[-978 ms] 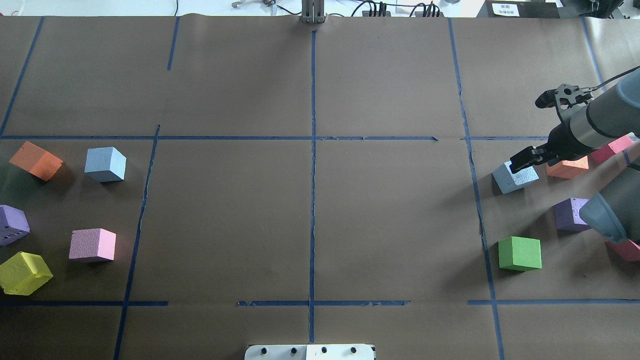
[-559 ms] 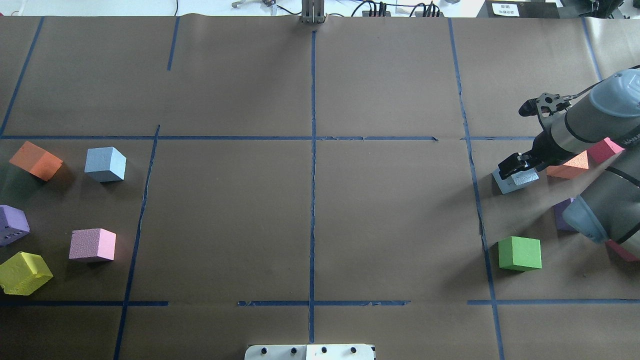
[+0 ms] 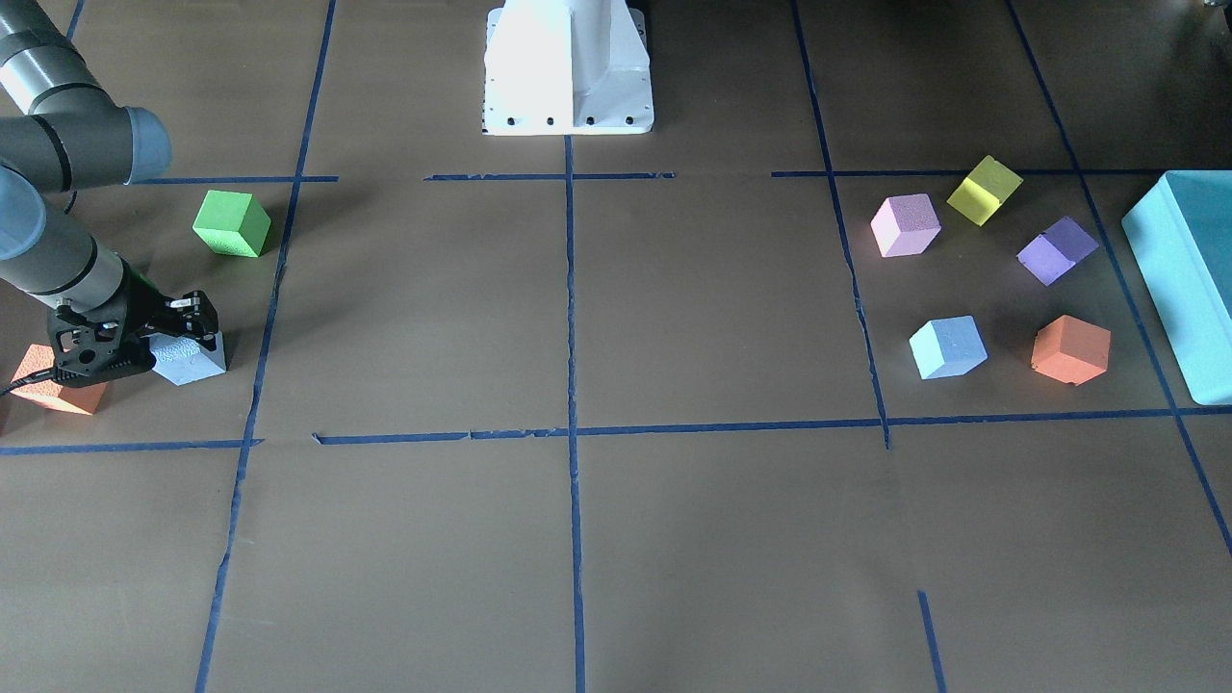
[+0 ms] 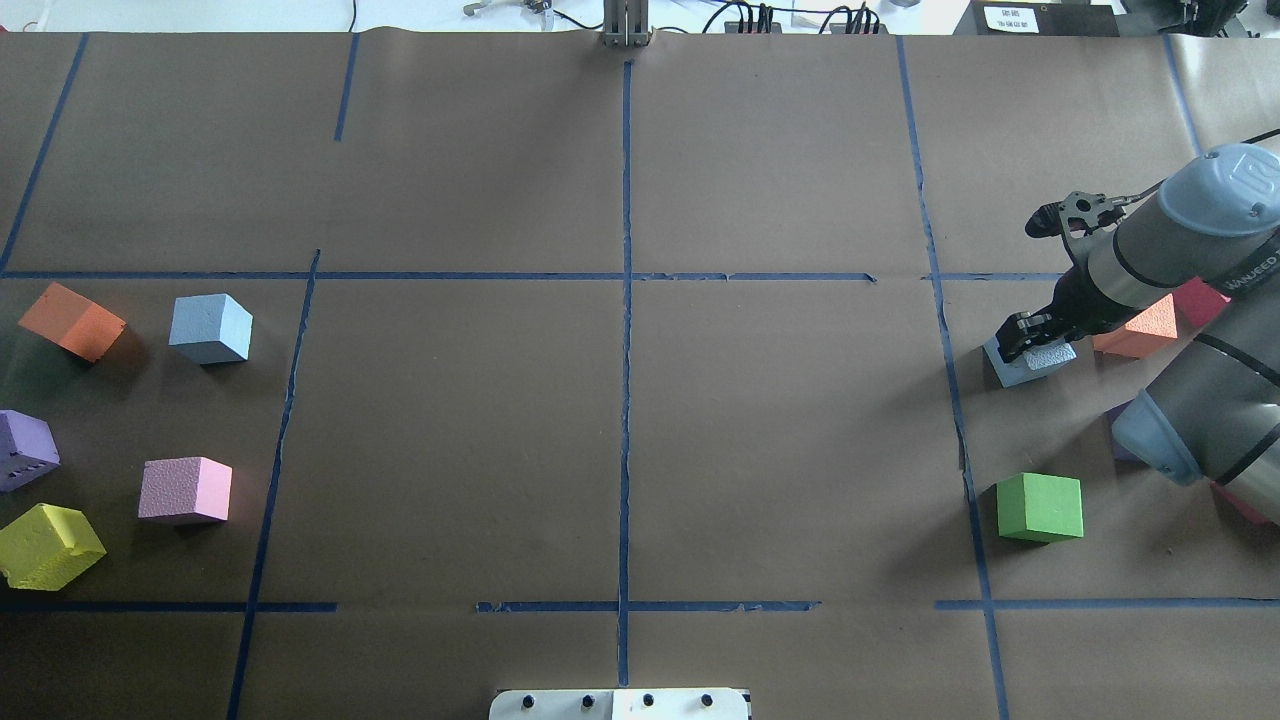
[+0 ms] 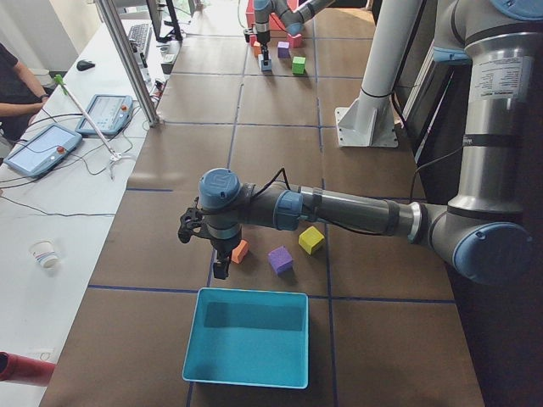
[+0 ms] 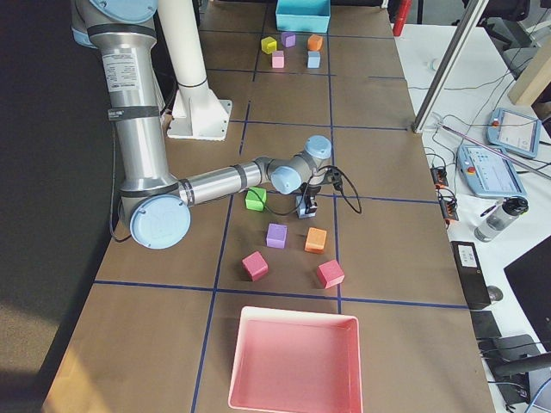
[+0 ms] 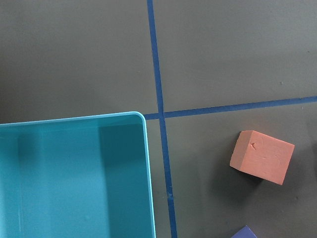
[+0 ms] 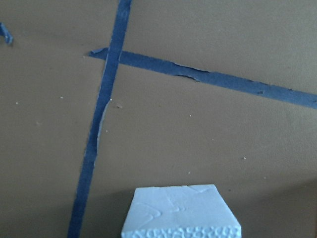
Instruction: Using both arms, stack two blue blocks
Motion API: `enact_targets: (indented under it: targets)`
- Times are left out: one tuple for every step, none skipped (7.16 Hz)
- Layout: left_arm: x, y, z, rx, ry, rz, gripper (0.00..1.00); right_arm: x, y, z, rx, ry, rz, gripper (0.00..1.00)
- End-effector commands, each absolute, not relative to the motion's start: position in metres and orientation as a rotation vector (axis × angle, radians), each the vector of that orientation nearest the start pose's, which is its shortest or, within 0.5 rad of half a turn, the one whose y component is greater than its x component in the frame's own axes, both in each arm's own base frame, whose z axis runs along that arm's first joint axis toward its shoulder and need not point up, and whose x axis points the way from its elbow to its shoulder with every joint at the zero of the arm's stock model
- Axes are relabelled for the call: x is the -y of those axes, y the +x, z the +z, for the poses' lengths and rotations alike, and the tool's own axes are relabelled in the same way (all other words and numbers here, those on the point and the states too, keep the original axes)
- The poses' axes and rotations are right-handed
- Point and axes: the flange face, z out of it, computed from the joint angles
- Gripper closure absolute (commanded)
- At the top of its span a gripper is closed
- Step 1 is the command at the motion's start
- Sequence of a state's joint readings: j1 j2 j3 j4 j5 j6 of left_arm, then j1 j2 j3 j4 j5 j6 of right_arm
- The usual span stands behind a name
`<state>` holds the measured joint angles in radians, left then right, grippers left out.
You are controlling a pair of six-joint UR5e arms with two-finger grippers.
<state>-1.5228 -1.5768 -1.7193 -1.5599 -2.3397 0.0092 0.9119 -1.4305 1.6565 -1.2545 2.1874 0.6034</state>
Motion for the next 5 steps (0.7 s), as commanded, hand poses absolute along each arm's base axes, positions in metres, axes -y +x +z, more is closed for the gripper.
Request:
enact_targets:
  targets:
    - [0.516, -0.013, 0.567, -0.778, 0.126, 0.137, 0.00, 0.510, -0.279, 0.458, 0.842, 0.067, -0.205, 1.00]
    - [0.522, 0.027, 0.554, -0.793, 0.142, 0.147, 0.00, 0.524, -0.290, 0.413, 0.834, 0.045, -0.193, 0.99]
    - [0.525, 0.055, 0.543, -0.816, 0.166, 0.143, 0.00, 0.534, -0.304, 0.375, 0.838, 0.022, -0.148, 0.99]
    - [0.525, 0.076, 0.532, -0.837, 0.180, 0.138, 0.00, 0.519, -0.353, 0.348, 0.854, -0.016, -0.135, 0.98]
    - [0.527, 0.086, 0.520, -0.849, 0.192, 0.136, 0.00, 0.507, -0.391, 0.326, 0.860, -0.046, -0.086, 0.98]
